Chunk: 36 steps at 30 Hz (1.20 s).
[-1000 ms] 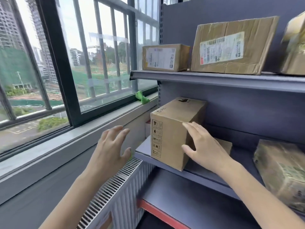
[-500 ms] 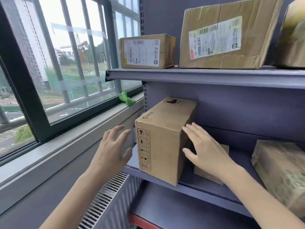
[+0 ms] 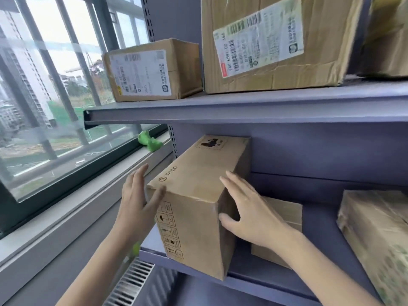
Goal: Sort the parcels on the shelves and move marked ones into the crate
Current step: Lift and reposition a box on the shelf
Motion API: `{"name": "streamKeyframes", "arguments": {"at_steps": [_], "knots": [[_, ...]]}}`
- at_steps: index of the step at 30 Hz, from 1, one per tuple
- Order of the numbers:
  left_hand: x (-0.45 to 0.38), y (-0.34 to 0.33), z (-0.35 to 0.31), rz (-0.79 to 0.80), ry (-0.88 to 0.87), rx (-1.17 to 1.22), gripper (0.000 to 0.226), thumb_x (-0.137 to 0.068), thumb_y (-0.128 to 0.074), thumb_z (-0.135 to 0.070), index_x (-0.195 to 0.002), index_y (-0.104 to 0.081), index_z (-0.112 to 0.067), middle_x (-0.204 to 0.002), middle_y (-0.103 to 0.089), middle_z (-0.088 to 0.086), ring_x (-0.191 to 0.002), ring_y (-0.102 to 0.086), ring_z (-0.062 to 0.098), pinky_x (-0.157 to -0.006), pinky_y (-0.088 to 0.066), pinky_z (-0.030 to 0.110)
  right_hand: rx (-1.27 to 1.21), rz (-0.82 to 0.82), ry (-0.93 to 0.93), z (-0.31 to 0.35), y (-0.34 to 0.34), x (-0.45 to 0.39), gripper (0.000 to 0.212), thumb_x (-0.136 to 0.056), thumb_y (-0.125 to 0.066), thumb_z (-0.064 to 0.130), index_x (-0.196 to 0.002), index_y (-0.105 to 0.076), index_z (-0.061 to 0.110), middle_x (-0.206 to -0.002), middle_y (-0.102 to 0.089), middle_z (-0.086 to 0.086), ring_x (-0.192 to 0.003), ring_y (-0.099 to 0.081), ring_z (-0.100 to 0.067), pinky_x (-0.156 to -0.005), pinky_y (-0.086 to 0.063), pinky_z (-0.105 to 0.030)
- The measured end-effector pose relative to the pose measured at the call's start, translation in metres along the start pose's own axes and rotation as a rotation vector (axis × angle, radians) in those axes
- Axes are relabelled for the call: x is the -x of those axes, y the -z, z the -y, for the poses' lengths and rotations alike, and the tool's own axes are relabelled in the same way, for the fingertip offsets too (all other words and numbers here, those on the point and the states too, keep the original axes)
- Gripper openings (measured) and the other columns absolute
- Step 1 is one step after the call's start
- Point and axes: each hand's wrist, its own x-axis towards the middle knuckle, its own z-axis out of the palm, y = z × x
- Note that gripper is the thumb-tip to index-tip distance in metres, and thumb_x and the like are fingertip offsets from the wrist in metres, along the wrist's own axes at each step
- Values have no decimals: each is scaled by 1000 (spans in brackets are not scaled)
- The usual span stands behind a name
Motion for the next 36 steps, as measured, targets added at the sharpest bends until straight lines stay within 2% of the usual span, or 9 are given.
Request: {"name": "streamKeyframes", "arguments": {"at_steps": [5, 9, 12, 15, 22, 26, 30, 32, 36], "knots": [[-5, -15, 17, 18, 113, 134, 62, -89, -47, -42, -142, -28, -16, -141, -39, 4, -128, -38, 19, -104, -34, 38, -216, 25, -115, -4, -9, -3, 89, -80, -52, 56, -147, 2, 33, -153, 20, 19, -137, 7, 5, -106, -4, -19], [-9, -20, 30, 110, 244, 420, 79, -78, -44, -66, -142, -24, -25, -118, -51, -12, -109, -47, 12, -87, -33, 28, -279, 9, -211, 4, -21, -4, 101, -73, -58, 62, -144, 11, 40, -149, 30, 19, -140, 6, -2, -105, -9, -24], [-9, -26, 41, 184, 285, 544, 63, -76, -46, -70, -120, -46, -25, -98, -57, -20, -94, -54, 5, -74, -37, 23, -280, -37, -267, 15, -29, -7, 104, -72, -64, 58, -143, 9, 40, -149, 32, 16, -143, 5, -9, -107, -10, -26], [-11, -31, 41, 177, 257, 685, 40, -75, -54, -59, -89, -56, -21, -83, -64, -9, -77, -59, 7, -64, -41, 25, -247, -118, -329, 26, -36, -11, 104, -72, -69, 51, -145, 4, 36, -153, 26, 9, -143, 0, -14, -103, -11, -23], [-21, -12, 44, 68, 139, 773, 17, -78, -68, -38, -92, -59, -32, -67, -67, -21, -61, -62, -5, -48, -46, 11, -294, -308, -349, 51, -57, -10, 103, -68, -75, 46, -146, -9, 33, -157, 9, 7, -140, -2, -4, -100, -6, -13], [-31, 14, 42, 14, 29, 700, 40, -60, -68, -56, -91, -62, -33, -56, -61, -23, -56, -58, -2, -54, -47, 19, -379, -433, -353, 66, -73, -8, 103, -63, -77, 47, -144, -16, 35, -156, -3, 10, -135, -11, 4, -100, -13, -12], [-29, 25, 42, -32, -58, 611, 31, -59, -63, -65, -87, -60, -52, -64, -65, -15, -66, -64, 11, -61, -53, 31, -494, -502, -347, 74, -89, -6, 100, -61, -81, 42, -142, -22, 38, -156, -11, 13, -134, -21, 5, -99, -21, -8], [-25, 27, 42, -35, -82, 584, 33, -60, -62, -65, -89, -58, -51, -58, -60, -18, -57, -58, 2, -55, -49, 19, -532, -525, -342, 73, -97, -5, 99, -62, -82, 36, -141, -23, 39, -155, -13, 15, -133, -24, 6, -100, -23, -8], [-16, 22, 43, 5, -129, 589, 33, -67, -70, -56, -94, -52, -51, -56, -57, -29, -51, -51, -8, -47, -38, 3, -636, -532, -369, 65, -103, 1, 101, -60, -85, 24, -138, -24, 46, -146, -34, 19, -128, -36, 8, -108, -34, -27]]}}
